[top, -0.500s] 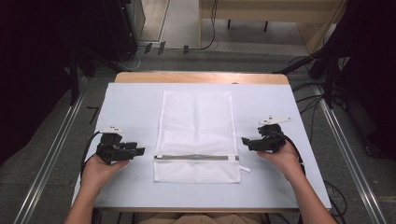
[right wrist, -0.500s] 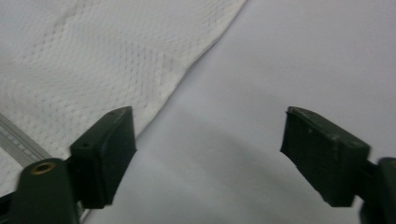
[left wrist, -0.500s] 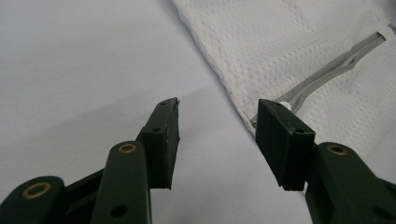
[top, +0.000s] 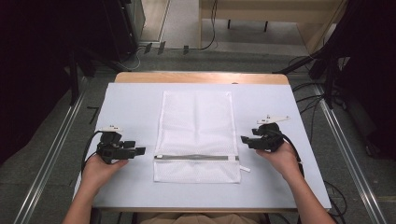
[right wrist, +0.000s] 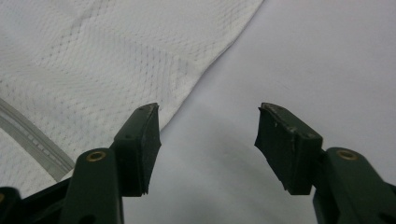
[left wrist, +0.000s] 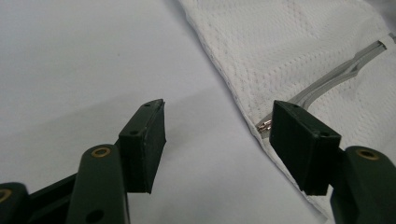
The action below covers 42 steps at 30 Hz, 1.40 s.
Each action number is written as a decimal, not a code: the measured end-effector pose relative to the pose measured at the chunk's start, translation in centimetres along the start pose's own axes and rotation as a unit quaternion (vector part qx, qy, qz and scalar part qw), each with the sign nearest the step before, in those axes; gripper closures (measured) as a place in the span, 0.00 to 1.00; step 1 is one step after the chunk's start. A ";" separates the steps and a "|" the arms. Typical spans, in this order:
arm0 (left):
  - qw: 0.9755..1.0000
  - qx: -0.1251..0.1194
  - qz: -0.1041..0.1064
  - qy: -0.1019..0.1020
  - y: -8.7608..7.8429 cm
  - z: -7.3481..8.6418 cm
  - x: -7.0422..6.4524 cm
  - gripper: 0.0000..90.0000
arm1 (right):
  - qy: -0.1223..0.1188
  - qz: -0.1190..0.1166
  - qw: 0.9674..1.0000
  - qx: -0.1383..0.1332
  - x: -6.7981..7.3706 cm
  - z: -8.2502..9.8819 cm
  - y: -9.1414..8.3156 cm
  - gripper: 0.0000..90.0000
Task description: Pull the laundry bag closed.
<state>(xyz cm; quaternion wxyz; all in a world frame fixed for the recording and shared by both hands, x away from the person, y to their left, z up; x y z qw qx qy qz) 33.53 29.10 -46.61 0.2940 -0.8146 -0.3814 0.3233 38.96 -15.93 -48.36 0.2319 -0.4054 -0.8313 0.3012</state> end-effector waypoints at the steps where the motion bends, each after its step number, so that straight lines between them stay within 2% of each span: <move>1: 1.000 -0.002 -0.001 0.000 0.0 0.0 0.0 0.38 | 0.002 -0.003 1.000 -0.002 0.1 -0.1 0.0 0.47; 3: 1.000 -0.005 -0.001 0.000 0.0 0.0 0.1 0.36 | -0.003 -0.004 1.000 -0.006 0.4 -0.2 0.0 0.48; 6: 1.000 -0.003 -0.012 -0.009 0.0 0.0 0.2 0.37 | -0.010 -0.006 1.000 -0.006 0.8 -0.2 0.0 0.49; 12: 1.000 -0.005 -0.002 -0.006 -0.3 -0.2 0.0 0.41 | -0.032 -0.020 0.999 -0.005 1.7 -0.1 0.0 0.52; 16: 1.000 -0.001 0.004 -0.007 -0.1 -0.3 -0.1 0.42 | -0.022 -0.033 0.999 -0.004 1.9 -0.2 -0.1 0.53; 19: 1.000 0.004 0.008 -0.002 0.1 -0.4 -0.1 0.43 | -0.003 -0.045 0.999 0.002 2.0 -0.3 -0.2 0.53; 22: 1.000 0.007 0.009 -0.001 0.2 -0.4 -0.2 0.43 | 0.005 -0.046 0.999 0.005 2.2 -0.3 -0.3 0.54; 25: 1.000 0.007 0.015 -0.012 0.1 -0.5 -0.3 0.43 | 0.007 -0.050 0.999 0.004 2.5 -0.4 -0.6 0.55; 29: 1.000 0.005 0.017 -0.011 -0.1 -0.5 -0.6 0.44 | 0.010 -0.055 0.998 0.009 2.9 -0.4 -0.7 0.55; 33: 1.000 0.003 0.021 -0.010 -0.3 -0.6 -0.8 0.44 | 0.006 -0.060 0.998 0.014 3.7 -0.5 -0.8 0.57; 37: 1.000 0.005 0.022 -0.008 -0.3 -0.6 -0.8 0.45 | -0.010 -0.062 0.998 0.019 4.5 -0.5 -0.9 0.57; 42: 1.000 -0.001 0.020 0.005 -0.6 -0.6 -0.9 0.45 | -0.026 -0.063 0.997 0.021 5.3 -0.6 -1.0 0.59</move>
Point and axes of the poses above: each handheld gripper's, and its own axes: y roughly forward along the jaws, z roughly out of its underside, x roughly to its left, the point moved 5 cm from there along y, roughly forward along the jaws, and after that the axes turned 1 degree about -x, right-handed, at the moved point
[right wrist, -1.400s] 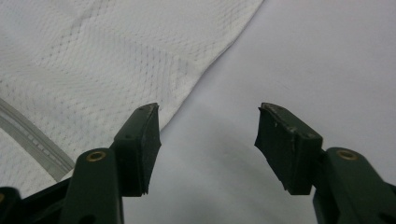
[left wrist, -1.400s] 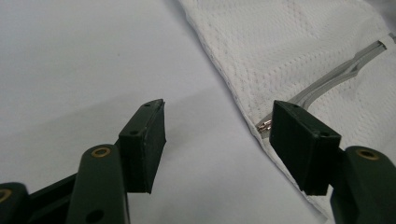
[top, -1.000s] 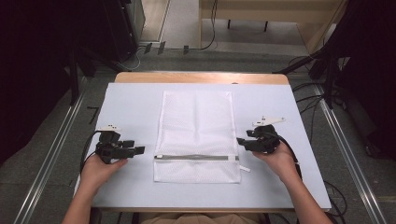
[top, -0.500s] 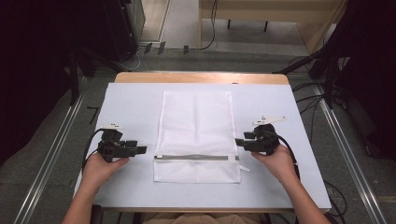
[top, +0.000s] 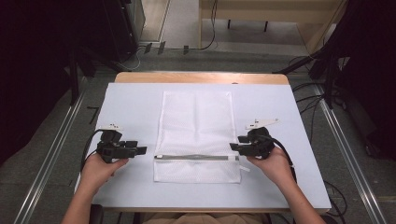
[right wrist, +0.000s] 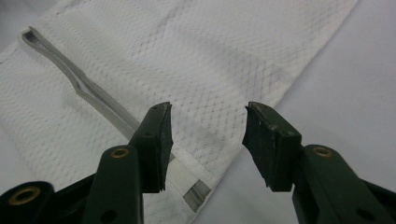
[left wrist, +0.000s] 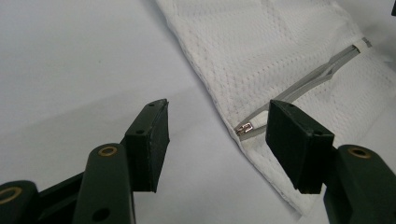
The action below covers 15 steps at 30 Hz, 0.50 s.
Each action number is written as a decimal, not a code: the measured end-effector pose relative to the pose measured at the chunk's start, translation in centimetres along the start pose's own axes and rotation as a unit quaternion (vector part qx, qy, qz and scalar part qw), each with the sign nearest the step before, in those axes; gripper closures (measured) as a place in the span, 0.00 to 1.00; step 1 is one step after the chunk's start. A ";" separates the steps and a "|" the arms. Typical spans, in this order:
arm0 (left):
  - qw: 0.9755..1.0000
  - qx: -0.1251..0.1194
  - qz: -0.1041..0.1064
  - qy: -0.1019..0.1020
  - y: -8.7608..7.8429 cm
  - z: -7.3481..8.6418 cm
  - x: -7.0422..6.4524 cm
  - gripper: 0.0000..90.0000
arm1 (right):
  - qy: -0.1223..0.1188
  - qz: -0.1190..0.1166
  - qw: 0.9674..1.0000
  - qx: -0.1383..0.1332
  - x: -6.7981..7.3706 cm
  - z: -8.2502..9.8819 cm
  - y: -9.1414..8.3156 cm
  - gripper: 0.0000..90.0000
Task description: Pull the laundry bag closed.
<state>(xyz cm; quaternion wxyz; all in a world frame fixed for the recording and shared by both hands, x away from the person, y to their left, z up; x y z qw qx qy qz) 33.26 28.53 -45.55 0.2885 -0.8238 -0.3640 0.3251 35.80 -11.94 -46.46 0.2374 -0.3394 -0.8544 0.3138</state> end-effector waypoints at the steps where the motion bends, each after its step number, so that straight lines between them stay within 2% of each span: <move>1: 1.000 -0.001 0.000 -0.001 0.0 -0.1 0.0 0.45 | -0.003 -0.002 1.000 -0.001 0.2 -0.1 0.0 0.59; 6: 1.000 0.004 0.002 -0.005 0.0 -0.2 0.1 0.45 | -0.015 -0.015 1.000 -0.001 1.2 -0.2 -0.2 0.62; 10: 1.000 0.005 0.005 0.003 0.1 -0.3 0.0 0.46 | -0.015 -0.018 1.000 0.003 1.9 -0.3 -0.3 0.63; 13: 1.000 0.003 0.003 0.006 0.2 -0.5 0.1 0.46 | -0.030 -0.027 0.999 0.002 3.3 -0.7 -0.2 0.64; 15: 1.000 0.003 0.003 0.010 0.3 -0.6 0.2 0.46 | -0.034 -0.029 0.999 0.003 3.6 -0.8 -0.1 0.64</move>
Point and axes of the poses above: each handheld gripper's, and its own axes: y roughly forward along the jaws, z roughly out of its underside, x roughly to its left, the point moved 5 cm from there along y, roughly forward along the jaws, and after that the axes turned 1 degree about -x, right-handed, at the moved point
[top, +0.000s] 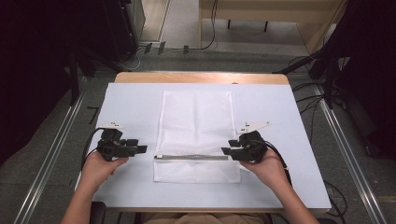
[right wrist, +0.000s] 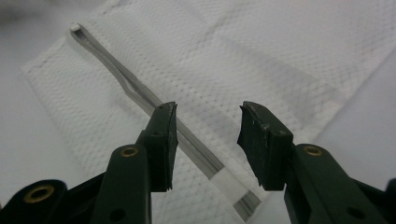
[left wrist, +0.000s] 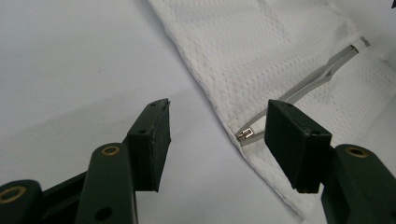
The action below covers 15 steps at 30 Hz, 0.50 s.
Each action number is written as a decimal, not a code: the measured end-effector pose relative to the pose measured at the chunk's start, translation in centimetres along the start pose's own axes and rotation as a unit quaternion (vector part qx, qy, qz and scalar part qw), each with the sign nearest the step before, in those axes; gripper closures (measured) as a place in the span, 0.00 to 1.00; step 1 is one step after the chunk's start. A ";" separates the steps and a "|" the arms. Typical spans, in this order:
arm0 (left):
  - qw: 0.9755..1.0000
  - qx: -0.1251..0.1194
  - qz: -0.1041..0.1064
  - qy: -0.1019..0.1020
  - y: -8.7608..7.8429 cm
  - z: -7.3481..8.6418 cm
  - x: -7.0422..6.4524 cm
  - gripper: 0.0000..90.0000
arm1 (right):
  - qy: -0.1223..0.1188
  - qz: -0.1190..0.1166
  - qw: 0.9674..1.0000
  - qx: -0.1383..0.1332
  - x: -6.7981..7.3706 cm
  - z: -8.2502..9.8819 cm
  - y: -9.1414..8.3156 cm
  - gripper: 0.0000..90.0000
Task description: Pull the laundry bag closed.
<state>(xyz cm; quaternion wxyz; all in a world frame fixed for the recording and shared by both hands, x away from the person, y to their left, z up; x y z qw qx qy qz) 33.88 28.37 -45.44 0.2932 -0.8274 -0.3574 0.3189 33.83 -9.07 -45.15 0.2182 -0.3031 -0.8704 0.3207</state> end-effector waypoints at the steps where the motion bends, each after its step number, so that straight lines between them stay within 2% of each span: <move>1: 1.000 -0.003 0.002 0.002 0.1 0.0 0.0 0.46 | -0.004 -0.006 1.000 0.001 0.6 -0.2 0.3 0.64; 5: 1.000 -0.003 0.001 0.004 0.2 -0.2 0.0 0.45 | -0.014 -0.013 1.000 0.004 1.2 -0.4 0.6 0.63; 8: 1.000 -0.003 0.000 0.004 0.3 -0.3 0.0 0.45 | -0.022 -0.012 1.000 0.002 1.7 -0.7 0.9 0.57; 9: 1.000 -0.004 0.001 0.004 0.3 -0.4 0.0 0.45 | -0.025 -0.018 1.000 0.002 2.0 -0.9 1.0 0.52; 11: 1.000 -0.006 0.002 0.004 0.4 -0.4 0.1 0.45 | -0.024 -0.020 0.999 0.001 2.2 -1.0 1.1 0.50; 12: 1.000 -0.005 0.001 0.004 0.4 -0.4 0.1 0.44 | -0.034 -0.025 0.999 -0.004 2.4 -1.2 1.3 0.46; 15: 1.000 -0.003 0.000 0.005 0.5 -0.5 0.1 0.44 | -0.037 -0.026 0.999 -0.006 2.8 -1.5 1.5 0.43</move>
Point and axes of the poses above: each handheld gripper's, and its own axes: y roughly forward along the jaws, z roughly out of its underside, x roughly to its left, the point moved 5 cm from there along y, roughly forward along the jaws, and after that the axes turned 1 degree about -x, right-handed, at the moved point
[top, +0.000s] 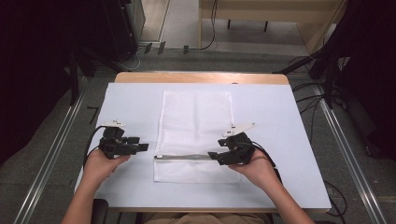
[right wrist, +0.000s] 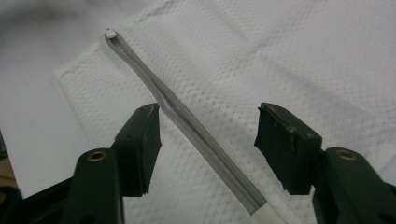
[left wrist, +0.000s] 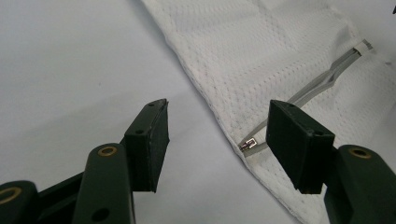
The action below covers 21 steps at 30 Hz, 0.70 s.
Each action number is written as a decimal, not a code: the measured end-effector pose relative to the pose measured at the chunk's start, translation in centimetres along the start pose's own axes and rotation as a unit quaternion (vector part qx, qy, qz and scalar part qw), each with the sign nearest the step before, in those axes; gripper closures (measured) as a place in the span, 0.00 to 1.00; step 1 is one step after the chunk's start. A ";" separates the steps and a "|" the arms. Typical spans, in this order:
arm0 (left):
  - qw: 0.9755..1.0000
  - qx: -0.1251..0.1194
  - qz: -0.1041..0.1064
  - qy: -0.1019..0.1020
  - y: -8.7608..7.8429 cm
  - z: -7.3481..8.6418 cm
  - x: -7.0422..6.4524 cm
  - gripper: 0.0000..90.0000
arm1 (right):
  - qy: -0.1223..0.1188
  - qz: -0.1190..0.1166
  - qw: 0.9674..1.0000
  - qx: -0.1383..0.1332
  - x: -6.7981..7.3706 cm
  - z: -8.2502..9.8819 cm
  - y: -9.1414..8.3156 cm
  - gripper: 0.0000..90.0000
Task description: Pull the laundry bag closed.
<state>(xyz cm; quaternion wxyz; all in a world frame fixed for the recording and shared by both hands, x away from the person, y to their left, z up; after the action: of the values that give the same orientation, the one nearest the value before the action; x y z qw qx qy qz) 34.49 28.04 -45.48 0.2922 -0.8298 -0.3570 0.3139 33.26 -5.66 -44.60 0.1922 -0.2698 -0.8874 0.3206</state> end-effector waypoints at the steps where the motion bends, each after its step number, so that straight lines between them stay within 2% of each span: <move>1: 1.000 0.000 0.001 0.001 0.0 0.0 0.0 0.44 | 0.000 0.000 1.000 0.000 0.0 0.0 0.0 0.43; 5: 1.000 -0.001 0.002 0.001 0.1 -0.1 0.1 0.44 | -0.006 0.000 1.000 0.006 0.3 -0.5 0.5 0.44; 10: 1.000 -0.003 0.002 0.001 0.1 -0.1 0.0 0.44 | -0.022 -0.007 1.000 0.012 1.4 -1.4 1.8 0.44; 21: 1.000 -0.005 0.004 -0.002 0.0 -0.1 0.2 0.43 | -0.035 -0.019 0.999 0.023 2.6 -2.3 3.8 0.46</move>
<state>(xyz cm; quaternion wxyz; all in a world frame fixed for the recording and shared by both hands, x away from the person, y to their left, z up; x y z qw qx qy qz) 34.69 28.09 -45.47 0.2866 -0.8320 -0.3560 0.3145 33.77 -0.56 -45.12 0.1737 -0.2372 -0.8907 0.3466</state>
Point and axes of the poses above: each handheld gripper's, and its own axes: y roughly forward along the jaws, z roughly out of its underside, x roughly to its left, the point moved 5 cm from there along y, roughly forward along the jaws, and after that the axes turned 1 degree about -x, right-handed, at the moved point
